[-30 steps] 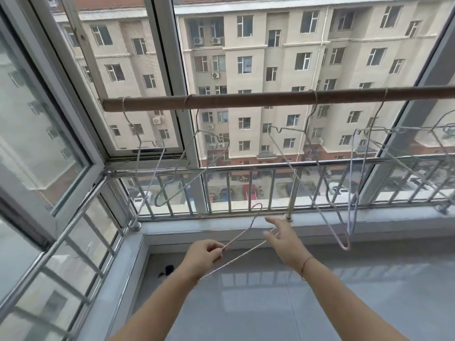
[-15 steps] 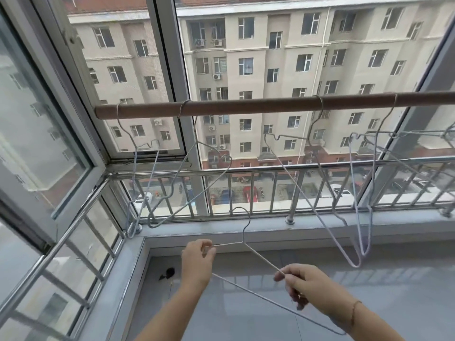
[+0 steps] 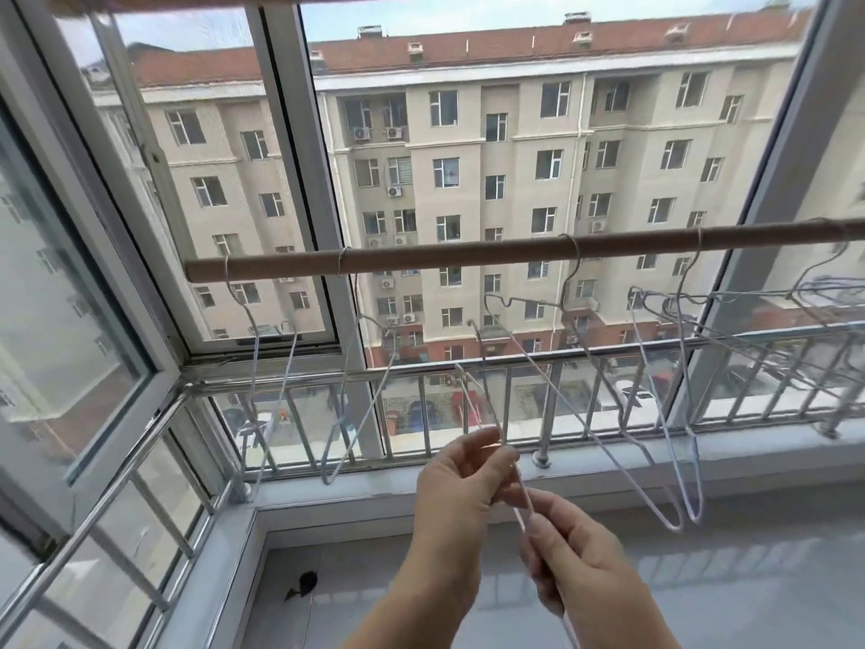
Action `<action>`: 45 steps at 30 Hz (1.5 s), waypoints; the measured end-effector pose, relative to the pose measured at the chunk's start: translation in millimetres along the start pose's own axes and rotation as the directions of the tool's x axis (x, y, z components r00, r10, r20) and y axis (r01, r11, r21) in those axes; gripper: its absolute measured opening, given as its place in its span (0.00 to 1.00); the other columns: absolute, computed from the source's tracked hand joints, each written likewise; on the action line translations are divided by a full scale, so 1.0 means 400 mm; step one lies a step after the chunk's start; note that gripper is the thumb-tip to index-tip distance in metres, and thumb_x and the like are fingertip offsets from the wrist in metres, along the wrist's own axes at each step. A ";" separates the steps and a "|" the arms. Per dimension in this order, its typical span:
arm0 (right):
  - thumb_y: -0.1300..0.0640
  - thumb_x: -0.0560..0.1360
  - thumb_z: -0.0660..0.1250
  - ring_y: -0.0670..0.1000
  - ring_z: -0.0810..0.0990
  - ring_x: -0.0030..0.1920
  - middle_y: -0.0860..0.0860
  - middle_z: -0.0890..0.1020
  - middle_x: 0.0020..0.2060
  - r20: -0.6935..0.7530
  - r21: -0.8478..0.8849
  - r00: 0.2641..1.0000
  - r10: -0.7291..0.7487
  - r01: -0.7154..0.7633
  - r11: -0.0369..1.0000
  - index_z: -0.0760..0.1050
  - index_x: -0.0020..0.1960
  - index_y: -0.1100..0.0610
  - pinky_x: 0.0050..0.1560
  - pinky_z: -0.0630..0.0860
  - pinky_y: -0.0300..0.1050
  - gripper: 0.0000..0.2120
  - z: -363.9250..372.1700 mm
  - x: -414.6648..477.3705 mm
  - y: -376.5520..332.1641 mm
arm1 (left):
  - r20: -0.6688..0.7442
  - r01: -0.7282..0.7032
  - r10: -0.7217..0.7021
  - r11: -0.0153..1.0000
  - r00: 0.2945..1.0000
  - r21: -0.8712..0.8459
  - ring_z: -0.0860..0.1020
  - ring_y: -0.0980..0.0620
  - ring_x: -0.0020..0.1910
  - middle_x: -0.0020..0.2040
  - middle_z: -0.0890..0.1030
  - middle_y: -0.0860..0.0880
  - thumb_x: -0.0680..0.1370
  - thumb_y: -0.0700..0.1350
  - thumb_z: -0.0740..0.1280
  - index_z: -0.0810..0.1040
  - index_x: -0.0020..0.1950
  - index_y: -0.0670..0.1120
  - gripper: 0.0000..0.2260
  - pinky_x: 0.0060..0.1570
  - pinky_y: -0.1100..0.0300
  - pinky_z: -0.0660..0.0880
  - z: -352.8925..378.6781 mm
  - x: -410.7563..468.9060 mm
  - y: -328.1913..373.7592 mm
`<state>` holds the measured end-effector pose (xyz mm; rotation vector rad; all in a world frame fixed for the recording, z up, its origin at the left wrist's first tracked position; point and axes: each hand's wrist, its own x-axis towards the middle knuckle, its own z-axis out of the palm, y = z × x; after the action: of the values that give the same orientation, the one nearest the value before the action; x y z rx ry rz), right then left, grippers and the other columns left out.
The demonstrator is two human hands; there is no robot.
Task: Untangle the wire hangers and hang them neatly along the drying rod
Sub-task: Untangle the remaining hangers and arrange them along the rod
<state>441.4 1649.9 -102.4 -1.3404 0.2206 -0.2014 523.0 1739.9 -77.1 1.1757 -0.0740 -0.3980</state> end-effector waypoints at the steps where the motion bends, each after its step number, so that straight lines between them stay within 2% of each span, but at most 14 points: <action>1: 0.63 0.77 0.58 0.46 0.63 0.22 0.50 0.70 0.23 0.006 0.000 0.999 -0.044 0.044 0.999 0.80 0.53 0.51 0.21 0.60 0.35 0.14 0.003 0.002 -0.019 | 0.024 -0.029 0.029 1.000 0.999 -0.001 0.79 0.51 0.31 0.37 0.81 0.46 0.71 0.35 0.71 0.79 0.53 0.41 0.11 0.36 0.61 0.78 0.011 0.002 0.020; 7: 0.64 0.77 0.58 0.45 0.66 0.22 0.51 0.71 0.23 -0.023 0.080 0.988 -0.150 0.152 0.985 0.80 0.49 0.56 0.21 0.61 0.34 0.12 0.030 0.057 -0.140 | 0.062 -0.124 0.126 0.992 0.990 -0.029 0.79 0.52 0.29 0.37 0.80 0.46 0.72 0.34 0.70 0.80 0.50 0.41 0.08 0.35 0.63 0.78 0.075 0.051 0.133; 11: 0.65 0.79 0.56 0.47 0.64 0.22 0.53 0.70 0.24 -0.024 0.003 0.976 -0.218 0.218 0.976 0.76 0.53 0.63 0.21 0.60 0.35 0.11 0.052 0.104 -0.195 | 0.041 -0.111 0.112 0.994 0.993 -0.020 0.77 0.54 0.25 0.37 0.80 0.45 0.72 0.34 0.70 0.78 0.52 0.39 0.09 0.32 0.66 0.76 0.101 0.101 0.177; 16: 0.65 0.79 0.55 0.46 0.65 0.20 0.53 0.71 0.25 -0.042 -0.034 0.989 -0.140 0.138 0.990 0.75 0.54 0.65 0.20 0.61 0.35 0.11 0.059 0.145 -0.198 | -0.008 -0.072 0.072 0.997 0.997 0.013 0.76 0.54 0.26 0.39 0.79 0.43 0.74 0.32 0.68 0.78 0.48 0.40 0.05 0.28 0.67 0.75 0.098 0.144 0.177; 21: 0.65 0.79 0.56 0.46 0.66 0.21 0.53 0.72 0.24 -0.055 -0.013 0.995 -0.085 0.085 0.996 0.75 0.53 0.67 0.20 0.63 0.36 0.10 0.063 0.144 -0.171 | 0.000 -0.039 0.039 0.999 0.999 0.016 0.78 0.54 0.30 0.41 0.80 0.43 0.74 0.32 0.67 0.78 0.48 0.40 0.06 0.32 0.67 0.76 0.071 0.128 0.162; 23: 0.65 0.78 0.57 0.48 0.70 0.25 0.55 0.75 0.27 -0.056 -0.031 0.996 -0.072 0.070 0.997 0.76 0.54 0.65 0.26 0.66 0.38 0.10 0.063 0.138 -0.165 | 0.009 -0.087 0.087 0.993 0.996 0.086 0.80 0.53 0.39 0.45 0.81 0.45 0.74 0.34 0.68 0.79 0.50 0.43 0.07 0.40 0.66 0.77 0.056 0.107 0.161; 25: 0.63 0.77 0.60 0.49 0.76 0.35 0.54 0.79 0.37 -0.083 -0.146 0.991 -0.109 0.096 0.985 0.76 0.56 0.60 0.37 0.71 0.41 0.10 0.061 0.132 -0.161 | 0.014 -0.193 0.194 0.964 0.981 0.182 0.81 0.54 0.46 0.47 0.84 0.48 0.74 0.38 0.70 0.80 0.52 0.47 0.08 0.45 0.66 0.77 0.033 0.076 0.164; 29: 0.59 0.75 0.65 0.46 0.73 0.59 0.49 0.74 0.58 -0.122 -0.519 0.914 -0.386 0.273 0.810 0.67 0.66 0.52 0.61 0.70 0.43 0.20 0.072 0.098 -0.178 | -0.002 -0.429 0.440 0.876 0.898 0.219 0.82 0.58 0.48 0.47 0.85 0.51 0.74 0.41 0.71 0.81 0.53 0.49 0.09 0.45 0.69 0.76 -0.037 0.016 0.200; 30: 0.57 0.75 0.65 0.44 0.72 0.61 0.46 0.73 0.59 -0.091 -0.543 0.878 -0.471 0.352 0.762 0.67 0.65 0.48 0.62 0.69 0.39 0.20 0.086 0.084 -0.190 | -0.044 -0.470 0.491 0.853 0.870 0.227 0.82 0.58 0.47 0.46 0.85 0.52 0.74 0.41 0.71 0.82 0.52 0.49 0.09 0.45 0.70 0.76 -0.057 0.010 0.211; 33: 0.56 0.74 0.65 0.37 0.72 0.61 0.39 0.72 0.59 0.056 -0.577 0.805 -0.590 0.509 0.639 0.67 0.64 0.44 0.49 0.69 0.21 0.21 0.148 0.065 -0.208 | -0.171 -0.507 0.557 0.821 0.813 0.264 0.81 0.61 0.45 0.44 0.85 0.55 0.74 0.41 0.70 0.81 0.52 0.51 0.08 0.42 0.73 0.75 -0.116 0.013 0.235; 34: 0.56 0.74 0.65 0.36 0.71 0.61 0.39 0.71 0.60 0.101 -0.598 0.801 -0.590 0.523 0.607 0.67 0.65 0.45 0.49 0.68 0.20 0.21 0.171 0.070 -0.202 | -0.204 -0.491 0.549 0.827 0.811 0.273 0.81 0.62 0.44 0.44 0.84 0.54 0.75 0.41 0.69 0.80 0.53 0.51 0.09 0.41 0.73 0.75 -0.131 0.019 0.239; 37: 0.54 0.75 0.63 0.37 0.66 0.65 0.38 0.67 0.63 0.185 -0.675 0.847 -0.498 0.478 0.562 0.62 0.69 0.48 0.60 0.61 0.27 0.24 0.239 0.105 -0.170 | -0.275 -0.387 0.457 0.881 0.846 0.274 0.80 0.62 0.45 0.47 0.82 0.54 0.76 0.43 0.68 0.78 0.55 0.51 0.09 0.40 0.71 0.74 -0.165 0.043 0.240; 41: 0.51 0.77 0.60 0.44 0.66 0.67 0.45 0.67 0.65 0.139 -0.755 0.923 -0.359 0.333 0.565 0.59 0.71 0.52 0.67 0.63 0.38 0.24 0.289 0.161 -0.115 | -0.247 -0.207 0.268 0.946 0.931 0.248 0.78 0.54 0.49 0.50 0.81 0.49 0.76 0.43 0.68 0.77 0.58 0.43 0.11 0.51 0.62 0.73 -0.175 0.083 0.224; 45: 0.50 0.77 0.59 0.44 0.74 0.57 0.45 0.75 0.58 0.046 -0.777 0.948 -0.315 0.232 0.585 0.65 0.67 0.51 0.62 0.70 0.43 0.19 0.303 0.201 -0.070 | -0.215 -0.142 0.180 0.973 0.960 0.179 0.78 0.54 0.38 0.42 0.82 0.45 0.76 0.40 0.68 0.80 0.51 0.42 0.06 0.41 0.63 0.77 -0.176 0.116 0.229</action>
<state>551.3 1735.9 -52.5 -2.2550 0.1830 -0.4751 608.6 1815.7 -28.5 1.3589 -0.0007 -0.1105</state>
